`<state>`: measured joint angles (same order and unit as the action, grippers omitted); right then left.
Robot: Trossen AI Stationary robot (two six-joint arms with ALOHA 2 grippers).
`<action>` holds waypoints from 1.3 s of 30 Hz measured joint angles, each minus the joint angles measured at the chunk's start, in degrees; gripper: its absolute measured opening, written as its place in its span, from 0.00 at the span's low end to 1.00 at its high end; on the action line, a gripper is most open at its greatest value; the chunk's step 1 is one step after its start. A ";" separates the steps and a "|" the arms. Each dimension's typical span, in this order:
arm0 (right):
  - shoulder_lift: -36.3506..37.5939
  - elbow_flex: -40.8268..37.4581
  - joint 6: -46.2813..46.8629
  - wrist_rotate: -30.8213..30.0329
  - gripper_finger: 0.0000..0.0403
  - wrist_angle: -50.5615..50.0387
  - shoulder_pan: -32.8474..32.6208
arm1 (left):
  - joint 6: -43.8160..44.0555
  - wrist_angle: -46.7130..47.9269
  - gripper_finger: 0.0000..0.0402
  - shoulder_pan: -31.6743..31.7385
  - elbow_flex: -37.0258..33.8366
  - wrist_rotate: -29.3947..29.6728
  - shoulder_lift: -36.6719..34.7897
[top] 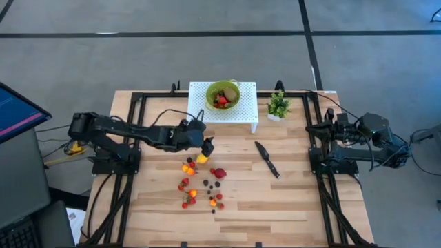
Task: Pick & Place Fruit
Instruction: Put the yellow peach into the green strainer bowl
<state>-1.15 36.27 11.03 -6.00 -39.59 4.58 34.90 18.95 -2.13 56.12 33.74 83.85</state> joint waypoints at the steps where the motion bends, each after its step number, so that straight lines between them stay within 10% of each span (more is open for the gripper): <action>1: 0.00 0.00 0.00 0.00 0.04 0.00 0.00 | 1.41 0.80 0.68 0.00 0.00 -0.02 0.65; 39: 0.00 0.00 0.00 0.00 0.04 0.00 0.00 | 11.07 3.00 0.68 4.60 0.00 -3.07 19.84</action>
<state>-1.15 36.27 11.03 -6.00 -39.59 4.58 45.97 21.95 2.47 56.12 30.67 103.69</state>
